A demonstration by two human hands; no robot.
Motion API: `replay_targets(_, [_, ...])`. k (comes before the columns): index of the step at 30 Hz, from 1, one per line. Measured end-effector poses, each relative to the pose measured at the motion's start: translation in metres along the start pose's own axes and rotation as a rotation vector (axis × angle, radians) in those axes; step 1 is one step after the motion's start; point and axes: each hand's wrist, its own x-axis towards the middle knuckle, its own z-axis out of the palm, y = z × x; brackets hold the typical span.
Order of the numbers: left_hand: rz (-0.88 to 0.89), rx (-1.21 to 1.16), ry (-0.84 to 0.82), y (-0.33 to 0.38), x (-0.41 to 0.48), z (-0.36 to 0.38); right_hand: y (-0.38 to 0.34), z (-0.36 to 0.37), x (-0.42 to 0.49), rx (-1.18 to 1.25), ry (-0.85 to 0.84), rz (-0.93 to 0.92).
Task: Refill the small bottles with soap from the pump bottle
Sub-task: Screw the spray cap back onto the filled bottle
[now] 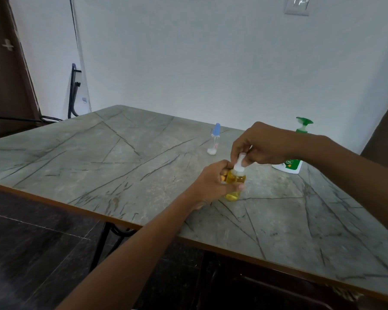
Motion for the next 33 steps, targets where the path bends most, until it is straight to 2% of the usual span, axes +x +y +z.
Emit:
replay_targets(8, [0.021,-0.022,-0.014,0.003,-0.002,0.000,-0.002,0.021,0.003,-0.356,0.096,0.082])
replay_targets(10, [0.018,0.000,-0.016,0.005,-0.003,0.000,0.001,0.018,0.000,-0.248,0.083,0.088])
replay_targets(12, [0.014,0.037,-0.004,0.005,-0.003,-0.001,0.002,0.010,-0.005,-0.040,0.028,0.074])
replay_targets(14, [0.004,0.052,0.007,0.004,-0.001,-0.001,0.005,0.003,-0.008,0.068,-0.025,-0.005])
replay_targets(16, [-0.003,0.037,0.001,0.003,-0.001,-0.001,0.006,0.004,-0.006,0.049,-0.029,-0.055])
replay_targets(24, [0.028,0.013,0.014,0.006,-0.005,0.000,0.003,0.027,0.001,-0.252,0.120,-0.006])
replay_targets(27, [0.015,0.026,0.010,0.007,-0.005,0.001,0.007,0.028,-0.002,-0.123,0.112,0.011])
replay_targets(30, [-0.004,0.049,0.008,0.008,-0.004,0.000,0.012,0.017,-0.005,0.031,0.114,-0.061])
replay_targets(33, [-0.025,0.042,-0.001,0.008,-0.004,-0.001,0.015,0.014,-0.003,0.038,0.046,-0.106])
